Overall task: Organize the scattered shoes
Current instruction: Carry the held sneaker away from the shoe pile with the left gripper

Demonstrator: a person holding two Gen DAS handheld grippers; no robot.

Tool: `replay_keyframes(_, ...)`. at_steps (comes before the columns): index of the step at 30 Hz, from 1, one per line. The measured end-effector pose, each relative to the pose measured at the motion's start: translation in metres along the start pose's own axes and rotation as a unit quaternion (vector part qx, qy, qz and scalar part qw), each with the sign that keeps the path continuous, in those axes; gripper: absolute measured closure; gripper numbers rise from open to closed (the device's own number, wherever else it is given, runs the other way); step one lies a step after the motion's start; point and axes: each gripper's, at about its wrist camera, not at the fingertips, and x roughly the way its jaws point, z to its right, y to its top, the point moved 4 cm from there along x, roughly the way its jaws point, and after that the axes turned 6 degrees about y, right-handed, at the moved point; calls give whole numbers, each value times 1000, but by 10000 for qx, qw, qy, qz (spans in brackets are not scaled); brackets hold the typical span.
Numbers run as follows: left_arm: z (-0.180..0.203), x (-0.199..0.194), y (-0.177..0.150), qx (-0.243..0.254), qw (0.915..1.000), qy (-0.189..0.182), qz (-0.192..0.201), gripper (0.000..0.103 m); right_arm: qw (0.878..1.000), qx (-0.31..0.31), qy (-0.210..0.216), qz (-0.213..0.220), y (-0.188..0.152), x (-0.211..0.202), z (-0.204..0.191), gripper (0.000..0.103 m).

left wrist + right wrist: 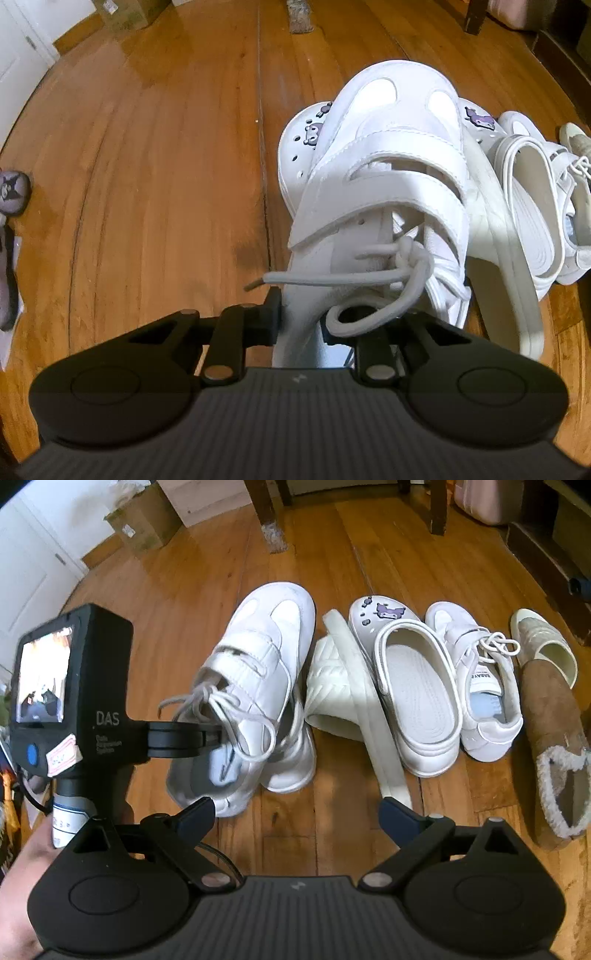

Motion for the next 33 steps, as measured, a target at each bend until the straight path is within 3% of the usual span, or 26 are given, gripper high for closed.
replay_keyframes(3,7,-16,1,246,9992,246,194,87,9997,-69,-22,-214,-3,-2,-1,6)
replay_keyframes(6,0,-32,4,24,9998,20,174,87,9991,-140,-134,-368,-6,-8,5,6)
replay_keyframes(9,-5,-49,5,71,9998,-88,184,87,9986,101,-191,-487,-11,-15,16,5)
replay_keyframes(12,-9,-66,-3,258,9995,140,92,87,9960,452,-208,-746,-24,-18,30,5)
replay_keyframes(19,-22,-102,-24,424,9986,-231,203,87,9923,577,-90,-1094,-51,-27,47,5)
replay_keyframes(24,-36,-103,-64,497,9983,-318,-1,87,9905,434,233,-1281,-71,-39,38,5)
replay_keyframes(25,-38,-107,-73,489,9982,-345,24,88,9898,378,306,-1338,-74,-39,35,5)
replay_keyframes(27,-41,-119,-89,483,9980,-397,129,103,9874,161,484,-1498,-85,-38,23,5)
replay_keyframes(30,-42,-145,-109,529,9957,-611,449,103,9826,-185,564,-1760,-99,-34,8,5)
replay_keyframes(33,-36,-149,-129,812,9951,-386,402,103,9802,-396,481,-1880,-108,-29,0,5)
